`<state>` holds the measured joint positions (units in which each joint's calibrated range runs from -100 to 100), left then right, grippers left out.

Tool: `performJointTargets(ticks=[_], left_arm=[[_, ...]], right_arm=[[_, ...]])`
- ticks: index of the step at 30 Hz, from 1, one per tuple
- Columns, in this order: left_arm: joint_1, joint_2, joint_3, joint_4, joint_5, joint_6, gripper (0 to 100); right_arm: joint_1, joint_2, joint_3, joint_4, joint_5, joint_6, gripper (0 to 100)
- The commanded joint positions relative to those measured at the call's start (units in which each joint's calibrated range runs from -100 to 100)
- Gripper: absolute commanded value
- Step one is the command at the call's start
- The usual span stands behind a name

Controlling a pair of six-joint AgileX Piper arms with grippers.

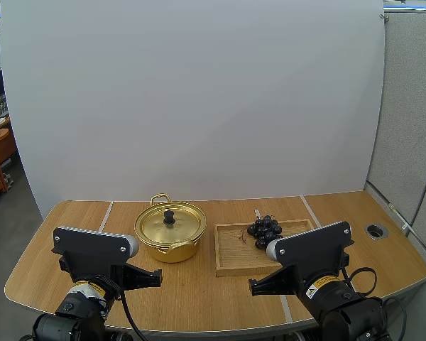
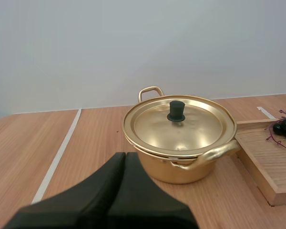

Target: Open the pot, put the grape inside, and close it

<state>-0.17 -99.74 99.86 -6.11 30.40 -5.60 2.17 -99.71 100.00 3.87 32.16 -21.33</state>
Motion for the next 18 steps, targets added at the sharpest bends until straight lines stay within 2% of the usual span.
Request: performJointTargets(ticks=[1,18], left_arm=[[0.13,-0.26,0.14,-0.47,-1.16,-0.64,0],[0.13,-0.26,0.14,-0.36,-3.29,-0.64,0]], right_arm=[[-0.26,-0.29,0.00,-0.33,-0.58,0.14,0],[-0.26,-0.29,0.00,0.39,-1.33,0.14,0]])
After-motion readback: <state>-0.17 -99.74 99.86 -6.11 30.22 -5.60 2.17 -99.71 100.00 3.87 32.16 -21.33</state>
